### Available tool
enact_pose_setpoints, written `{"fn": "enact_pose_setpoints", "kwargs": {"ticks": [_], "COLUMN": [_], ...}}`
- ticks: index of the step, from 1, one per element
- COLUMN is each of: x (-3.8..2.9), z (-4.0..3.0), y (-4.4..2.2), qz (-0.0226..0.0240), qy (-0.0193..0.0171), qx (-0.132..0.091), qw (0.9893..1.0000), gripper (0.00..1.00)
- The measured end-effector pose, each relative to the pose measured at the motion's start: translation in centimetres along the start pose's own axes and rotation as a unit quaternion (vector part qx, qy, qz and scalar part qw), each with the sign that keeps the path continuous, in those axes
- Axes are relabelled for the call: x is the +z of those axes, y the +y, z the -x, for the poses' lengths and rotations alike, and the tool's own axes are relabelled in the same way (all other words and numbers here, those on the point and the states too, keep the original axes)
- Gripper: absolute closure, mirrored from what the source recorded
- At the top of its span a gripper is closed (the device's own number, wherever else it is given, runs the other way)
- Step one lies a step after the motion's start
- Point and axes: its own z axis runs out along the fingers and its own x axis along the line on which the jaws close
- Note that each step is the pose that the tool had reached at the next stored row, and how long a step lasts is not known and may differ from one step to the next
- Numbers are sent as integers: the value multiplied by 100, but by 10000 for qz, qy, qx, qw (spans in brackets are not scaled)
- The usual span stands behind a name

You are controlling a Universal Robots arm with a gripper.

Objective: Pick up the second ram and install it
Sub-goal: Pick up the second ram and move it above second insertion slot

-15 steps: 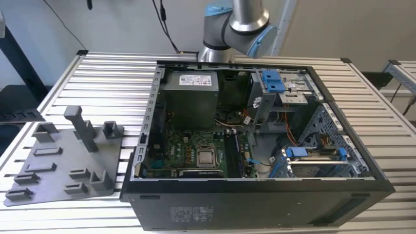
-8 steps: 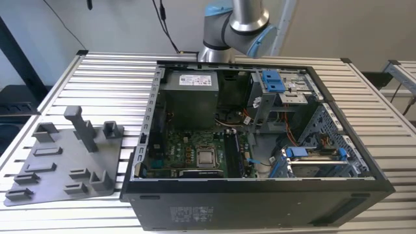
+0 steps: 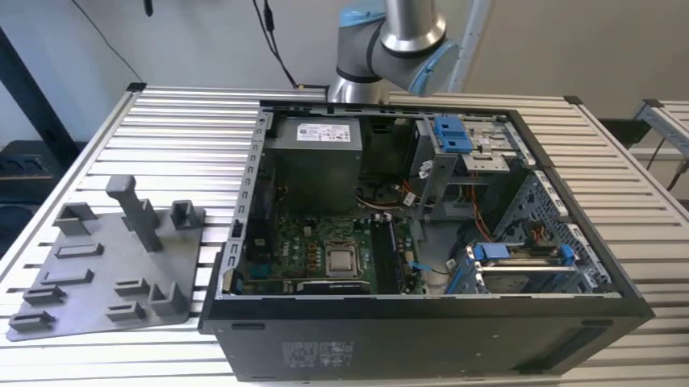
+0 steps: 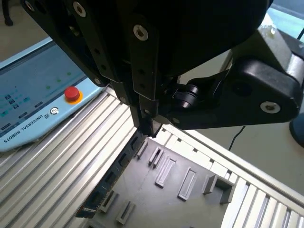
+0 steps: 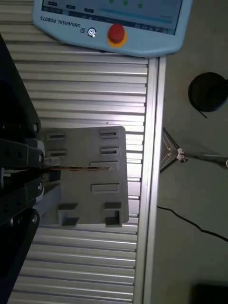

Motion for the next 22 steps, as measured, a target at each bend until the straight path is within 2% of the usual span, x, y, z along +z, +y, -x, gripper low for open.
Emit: {"fn": "enact_pose_setpoints", "kwargs": {"ticks": [6,9,17,22], "x": [-11,-12,-17,-20], "z": [1,0,-8,-14], "y": [-2,-41,-256,-420], "qz": [-7,-7,-4,4], "qy": [0,0,2,2], "qx": [-1,0,0,0], "qw": [10000,10000,10000,10000], "gripper": [85,85,85,85]}}
